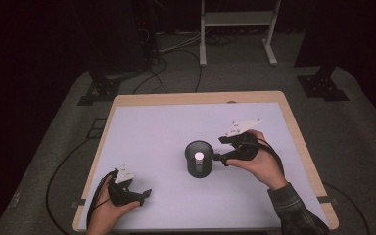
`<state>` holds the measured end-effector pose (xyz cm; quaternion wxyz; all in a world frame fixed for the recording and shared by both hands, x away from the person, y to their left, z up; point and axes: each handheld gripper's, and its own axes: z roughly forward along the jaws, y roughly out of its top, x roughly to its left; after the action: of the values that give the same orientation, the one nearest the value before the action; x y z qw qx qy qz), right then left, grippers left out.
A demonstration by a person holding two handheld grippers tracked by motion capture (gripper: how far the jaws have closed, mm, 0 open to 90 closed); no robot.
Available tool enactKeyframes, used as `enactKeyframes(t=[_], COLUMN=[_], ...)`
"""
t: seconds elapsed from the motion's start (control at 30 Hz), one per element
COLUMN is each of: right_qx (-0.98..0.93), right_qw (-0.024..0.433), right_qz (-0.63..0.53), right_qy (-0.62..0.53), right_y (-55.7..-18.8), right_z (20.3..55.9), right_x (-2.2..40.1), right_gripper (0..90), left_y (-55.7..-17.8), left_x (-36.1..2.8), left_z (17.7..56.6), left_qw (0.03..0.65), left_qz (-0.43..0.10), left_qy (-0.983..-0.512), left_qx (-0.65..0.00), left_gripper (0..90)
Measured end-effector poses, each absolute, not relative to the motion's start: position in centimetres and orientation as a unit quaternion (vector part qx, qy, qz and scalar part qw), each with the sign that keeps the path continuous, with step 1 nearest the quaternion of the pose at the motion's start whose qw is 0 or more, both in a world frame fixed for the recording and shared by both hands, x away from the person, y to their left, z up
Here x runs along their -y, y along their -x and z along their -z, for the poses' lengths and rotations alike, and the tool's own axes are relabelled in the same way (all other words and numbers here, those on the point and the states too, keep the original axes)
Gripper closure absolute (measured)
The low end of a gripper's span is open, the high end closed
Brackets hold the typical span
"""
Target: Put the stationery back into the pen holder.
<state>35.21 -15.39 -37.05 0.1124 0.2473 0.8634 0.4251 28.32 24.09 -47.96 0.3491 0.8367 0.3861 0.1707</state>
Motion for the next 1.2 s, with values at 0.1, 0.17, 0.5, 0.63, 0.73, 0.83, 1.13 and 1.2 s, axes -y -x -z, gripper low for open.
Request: enactKeyframes(t=[0.1, 0.17, 0.5, 0.63, 0.73, 0.83, 1.13, 1.2], right_qx=[-0.86, -0.858, -0.85, -0.843, -0.839, -0.838, -0.833, -0.835], right_qw=[0.123, 0.125, 0.136, 0.14, 0.141, 0.143, 0.142, 0.141], right_qz=[-0.423, -0.423, -0.412, -0.412, -0.41, -0.404, -0.397, -0.39], right_qy=[-0.258, -0.264, -0.3, -0.316, -0.329, -0.339, -0.358, -0.361], right_y=[-34.8, -34.6, -33.2, -32.6, -32.2, -31.9, -30.5, -30.1], right_z=[37.4, 37.7, 39.5, 40.5, 41.3, 42.3, 44.7, 45.3], right_x=[16.4, 17.0, 20.1, 21.5, 22.5, 23.5, 25.5, 25.7], right_gripper=[26.2, 26.1, 20.0, 18.8, 18.7, 18.4, 18.3, 17.6], left_y=[-28.3, -28.3, -28.3, -28.3, -28.3, -28.3, -28.3, -28.3], left_x=[-24.1, -24.1, -24.1, -24.1, -24.1, -24.1, -24.1, -24.1], left_z=[47.9, 47.9, 48.0, 48.0, 48.0, 48.0, 48.0, 48.0], left_qw=[0.348, 0.348, 0.349, 0.349, 0.349, 0.349, 0.35, 0.35], left_qz=[-0.17, -0.171, -0.172, -0.172, -0.171, -0.171, -0.172, -0.172], left_qy=[-0.837, -0.838, -0.837, -0.837, -0.837, -0.837, -0.836, -0.836], left_qx=[-0.386, -0.385, -0.385, -0.385, -0.385, -0.385, -0.385, -0.385], left_gripper=[4.6, 4.6, 4.6, 4.6, 4.6, 4.6, 4.6, 4.6])
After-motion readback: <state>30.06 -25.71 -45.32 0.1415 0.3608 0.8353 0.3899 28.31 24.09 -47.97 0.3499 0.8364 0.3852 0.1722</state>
